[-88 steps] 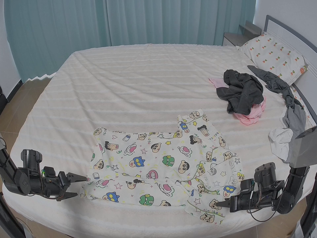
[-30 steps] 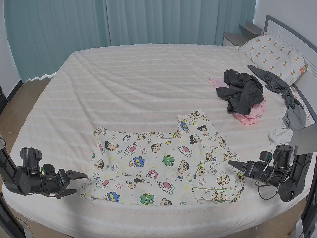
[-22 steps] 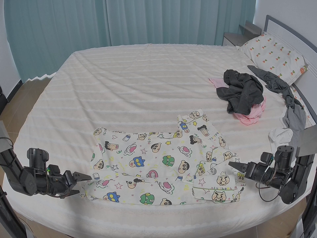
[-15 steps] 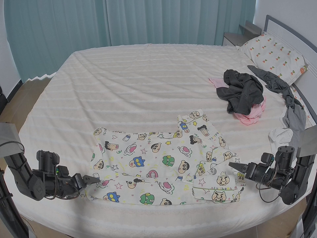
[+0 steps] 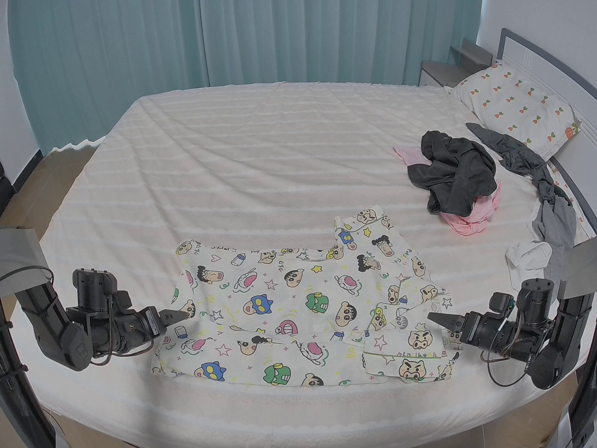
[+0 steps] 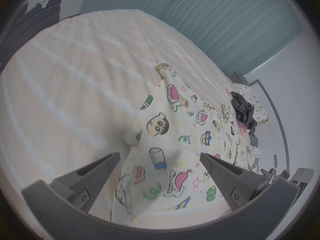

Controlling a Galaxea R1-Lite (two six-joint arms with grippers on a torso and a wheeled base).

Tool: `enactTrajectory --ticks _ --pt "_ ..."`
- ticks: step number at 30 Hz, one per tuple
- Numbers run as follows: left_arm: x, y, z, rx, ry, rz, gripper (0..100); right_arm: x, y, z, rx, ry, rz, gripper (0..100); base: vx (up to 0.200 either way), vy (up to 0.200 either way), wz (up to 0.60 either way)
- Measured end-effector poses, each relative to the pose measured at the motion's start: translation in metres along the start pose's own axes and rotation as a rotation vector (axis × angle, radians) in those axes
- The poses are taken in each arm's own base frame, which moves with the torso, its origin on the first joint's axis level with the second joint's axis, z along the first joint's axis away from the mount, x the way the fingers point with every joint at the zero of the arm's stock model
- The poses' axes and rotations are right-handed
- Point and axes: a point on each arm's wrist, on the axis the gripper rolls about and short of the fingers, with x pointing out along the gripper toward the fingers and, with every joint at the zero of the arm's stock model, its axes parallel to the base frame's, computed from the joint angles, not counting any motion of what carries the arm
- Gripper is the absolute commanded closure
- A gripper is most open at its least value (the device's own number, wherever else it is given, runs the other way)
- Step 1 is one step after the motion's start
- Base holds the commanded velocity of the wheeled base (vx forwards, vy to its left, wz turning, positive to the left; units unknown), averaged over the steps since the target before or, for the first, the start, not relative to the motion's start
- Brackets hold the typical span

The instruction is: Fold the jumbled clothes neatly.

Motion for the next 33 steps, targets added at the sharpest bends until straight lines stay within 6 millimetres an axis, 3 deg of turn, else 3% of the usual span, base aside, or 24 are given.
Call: enactTrajectory --ticks 8,24,25,33 --pt "0.014 0.001 0.007 0.050 0.003 -0.026 0 0.000 0.001 -0.001 -0.001 0.005 0.003 0 0.000 0.000 0.00" --pt "0.033 0.010 0.000 0.040 0.089 -0.076 0 0.001 0.004 -0.003 -0.008 0.015 0.014 0 0.000 0.000 0.00" --pt "0.035 0.011 -0.001 0.038 0.093 -0.074 100 0.001 0.004 -0.003 -0.007 0.015 0.013 0 0.000 0.000 0.00" --pt "0.038 0.015 -0.003 0.029 0.105 -0.065 100 0.001 0.004 -0.004 -0.005 0.021 0.012 0 0.000 0.000 0.00"
